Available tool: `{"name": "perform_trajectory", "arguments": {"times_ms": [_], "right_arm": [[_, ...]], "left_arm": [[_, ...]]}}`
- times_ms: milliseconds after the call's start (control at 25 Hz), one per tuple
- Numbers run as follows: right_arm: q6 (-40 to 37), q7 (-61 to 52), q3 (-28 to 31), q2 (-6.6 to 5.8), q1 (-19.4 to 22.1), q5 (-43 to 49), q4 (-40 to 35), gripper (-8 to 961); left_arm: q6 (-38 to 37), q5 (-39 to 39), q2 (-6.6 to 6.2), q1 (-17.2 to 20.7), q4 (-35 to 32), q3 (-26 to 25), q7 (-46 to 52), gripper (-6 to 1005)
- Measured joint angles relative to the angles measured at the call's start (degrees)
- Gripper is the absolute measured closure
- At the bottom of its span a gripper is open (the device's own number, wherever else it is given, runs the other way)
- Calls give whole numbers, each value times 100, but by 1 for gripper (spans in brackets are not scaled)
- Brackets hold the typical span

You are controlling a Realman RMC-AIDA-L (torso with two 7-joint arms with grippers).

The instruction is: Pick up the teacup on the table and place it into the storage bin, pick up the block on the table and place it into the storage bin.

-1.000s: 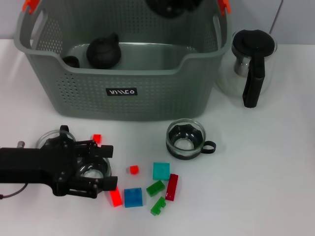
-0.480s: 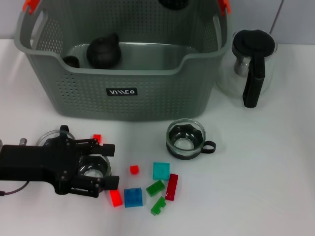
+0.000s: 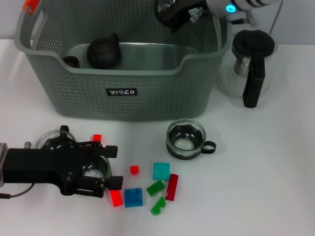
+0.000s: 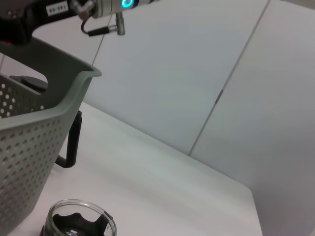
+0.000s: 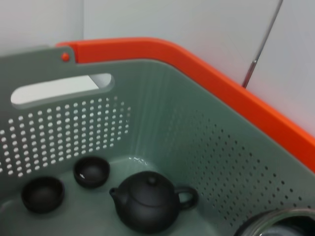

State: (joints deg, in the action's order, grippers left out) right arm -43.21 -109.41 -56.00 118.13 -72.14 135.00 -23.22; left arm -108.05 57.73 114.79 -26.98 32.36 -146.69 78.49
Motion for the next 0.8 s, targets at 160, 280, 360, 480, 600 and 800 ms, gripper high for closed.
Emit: {"name": "perform_trajectory", "arguments": {"times_ms": [160,280,360,480,600,800], "right_arm": [[229,138,-35,92,24,8,129,859],[328,249,-36,124,37,4,201,857],[364,263,-50,129,49,4,236,856],[371,272,-53,132,71,5,258,854],[355,273,-53,133,99,9,261,852],[329,275,-51,137,115,25,264,849]], "left_arm": [[21,-2,3,0,-19,5,-18,94],[32,-5,11,3,-25,7,-18,94],[39,-6,13,4,-29,8,-18,94],[40,-8,15,3,-29,9,-18,94],[39,-8,16,0,-29,8,-18,94],[47,-8,17,0,-29,0,-18,94]]}}
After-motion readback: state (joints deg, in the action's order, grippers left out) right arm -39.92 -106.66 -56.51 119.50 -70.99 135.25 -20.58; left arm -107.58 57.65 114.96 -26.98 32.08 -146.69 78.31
